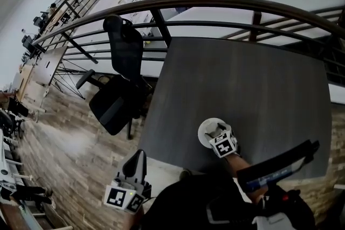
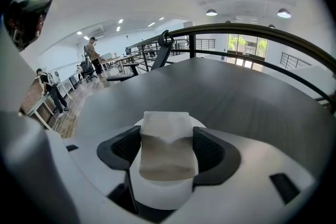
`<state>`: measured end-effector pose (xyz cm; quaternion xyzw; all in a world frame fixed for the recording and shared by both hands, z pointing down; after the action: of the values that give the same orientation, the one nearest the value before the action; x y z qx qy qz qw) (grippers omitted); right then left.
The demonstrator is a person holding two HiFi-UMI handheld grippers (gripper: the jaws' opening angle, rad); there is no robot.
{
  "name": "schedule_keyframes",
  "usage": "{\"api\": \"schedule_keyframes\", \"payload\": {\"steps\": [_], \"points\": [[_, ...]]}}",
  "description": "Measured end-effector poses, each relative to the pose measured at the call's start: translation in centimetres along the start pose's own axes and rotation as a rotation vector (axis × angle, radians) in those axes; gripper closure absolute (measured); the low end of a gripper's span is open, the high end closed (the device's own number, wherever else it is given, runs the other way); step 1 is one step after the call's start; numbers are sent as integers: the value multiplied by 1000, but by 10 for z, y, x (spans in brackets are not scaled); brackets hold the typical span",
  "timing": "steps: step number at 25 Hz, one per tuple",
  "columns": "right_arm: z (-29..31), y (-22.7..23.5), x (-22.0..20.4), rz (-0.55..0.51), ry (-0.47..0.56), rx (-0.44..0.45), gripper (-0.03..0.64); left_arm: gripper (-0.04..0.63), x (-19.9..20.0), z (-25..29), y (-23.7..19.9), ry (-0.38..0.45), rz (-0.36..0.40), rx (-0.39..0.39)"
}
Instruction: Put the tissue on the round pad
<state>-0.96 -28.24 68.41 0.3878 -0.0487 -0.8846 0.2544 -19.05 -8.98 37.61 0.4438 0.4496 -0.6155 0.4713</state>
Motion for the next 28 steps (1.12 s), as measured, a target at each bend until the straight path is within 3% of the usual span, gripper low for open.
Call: {"api": "schedule_keyframes", "payload": {"steps": [13,28], "points": [[8,3,-12,11,-41,-18,302,592,2,-5,1,4,1,-2],[27,8,-14,-100,-117,-61,301,592,-4,-2,-13,8,7,-20]]}}
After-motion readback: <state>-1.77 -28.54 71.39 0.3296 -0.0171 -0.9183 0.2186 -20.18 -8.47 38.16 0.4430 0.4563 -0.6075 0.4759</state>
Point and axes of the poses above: the fingertips, and each gripper's own axes: z forward along the fingers, y to its right, x out of its top, the point moved 5 cm from there along -z, backward along the fingers, and after that the axes turned 10 degrees about x, right-handed, at the moved point
